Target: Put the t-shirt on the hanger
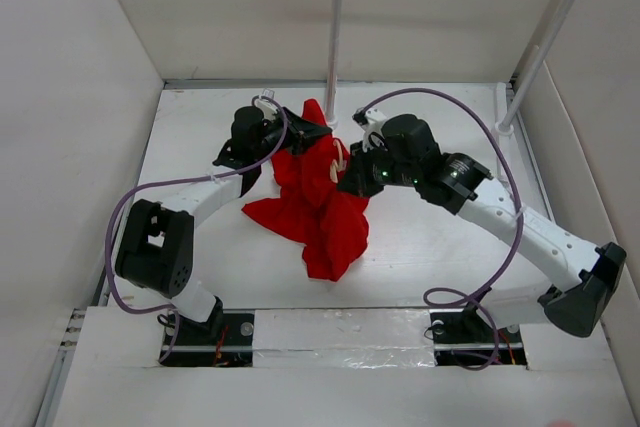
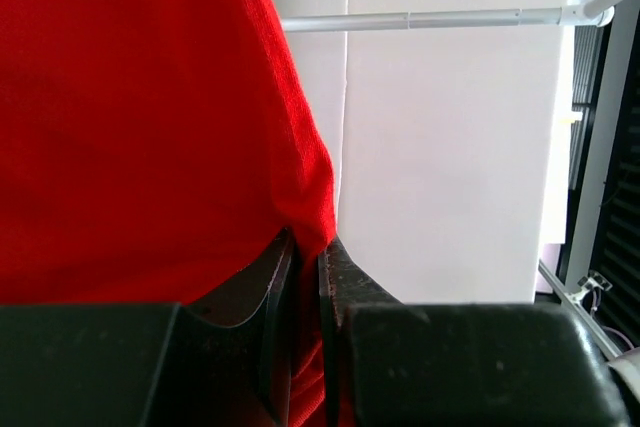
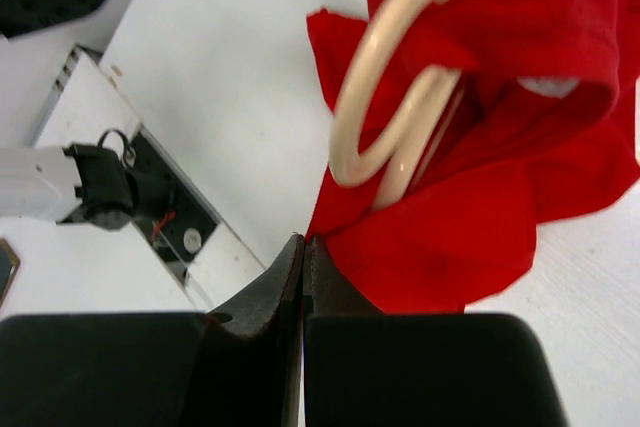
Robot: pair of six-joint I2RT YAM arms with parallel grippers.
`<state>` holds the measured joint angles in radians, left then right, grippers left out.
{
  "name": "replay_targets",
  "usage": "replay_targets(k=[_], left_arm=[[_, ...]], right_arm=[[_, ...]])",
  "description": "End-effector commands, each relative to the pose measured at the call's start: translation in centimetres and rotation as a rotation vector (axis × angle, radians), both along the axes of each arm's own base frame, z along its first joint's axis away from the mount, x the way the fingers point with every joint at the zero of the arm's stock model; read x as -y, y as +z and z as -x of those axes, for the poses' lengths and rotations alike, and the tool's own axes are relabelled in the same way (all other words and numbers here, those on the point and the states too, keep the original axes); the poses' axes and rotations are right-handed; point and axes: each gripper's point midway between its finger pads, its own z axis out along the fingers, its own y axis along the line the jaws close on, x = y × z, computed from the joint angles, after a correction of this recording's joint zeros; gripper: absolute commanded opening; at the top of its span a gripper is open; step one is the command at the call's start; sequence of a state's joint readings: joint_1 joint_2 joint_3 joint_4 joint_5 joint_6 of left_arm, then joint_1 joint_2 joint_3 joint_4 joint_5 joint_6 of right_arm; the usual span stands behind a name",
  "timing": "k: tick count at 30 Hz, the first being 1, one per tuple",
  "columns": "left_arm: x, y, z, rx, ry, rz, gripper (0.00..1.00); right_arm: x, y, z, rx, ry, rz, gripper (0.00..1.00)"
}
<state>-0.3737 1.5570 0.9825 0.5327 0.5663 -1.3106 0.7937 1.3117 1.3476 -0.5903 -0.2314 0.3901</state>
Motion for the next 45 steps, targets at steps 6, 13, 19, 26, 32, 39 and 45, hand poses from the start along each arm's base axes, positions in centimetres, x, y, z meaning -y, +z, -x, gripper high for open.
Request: replay_targets(k=[6, 13, 19, 26, 32, 39, 45], left_arm=[[1.3, 1.4, 2.5, -0.028, -0.112, 0.09, 0.0], [1.5, -0.1, 4.3, -0.117, -0.141, 0.148, 0.0], [1.5, 0.4, 4.3, -0.125, -0.142, 0.181, 0.0], [1.6, 1.3, 4.2, -0.132, -0.145, 0.275, 0.0], [1.8, 2.6, 3.5, -0.098, -0.149, 0.324, 0.0], [1.7, 3.7, 2.9, -0.076, -0.155, 0.333, 0.0], [1.3, 4.4, 2.7, -0.061, -0.15, 0.341, 0.0]], right_arm=[[-4.5, 2.7, -3.7, 0.202, -0.038, -0.147, 0.0], [-6.3, -0.9, -3.8, 0.169, -0.018, -0.039, 0.02], [-7.4, -2.9, -2.1, 0.109, 0.018, -0.008, 0.05], [-7.3, -3.1, -1.8, 0.078, 0.006, 0.034, 0.37], [-6.3, 0.1, -0.8, 0.097, -0.008, 0.0, 0.58], [-0.9, 2.4, -0.9, 0.129, -0.161, -0.023, 0.02], [2.9, -2.5, 2.0, 0.023, -0.182, 0.005, 0.1]])
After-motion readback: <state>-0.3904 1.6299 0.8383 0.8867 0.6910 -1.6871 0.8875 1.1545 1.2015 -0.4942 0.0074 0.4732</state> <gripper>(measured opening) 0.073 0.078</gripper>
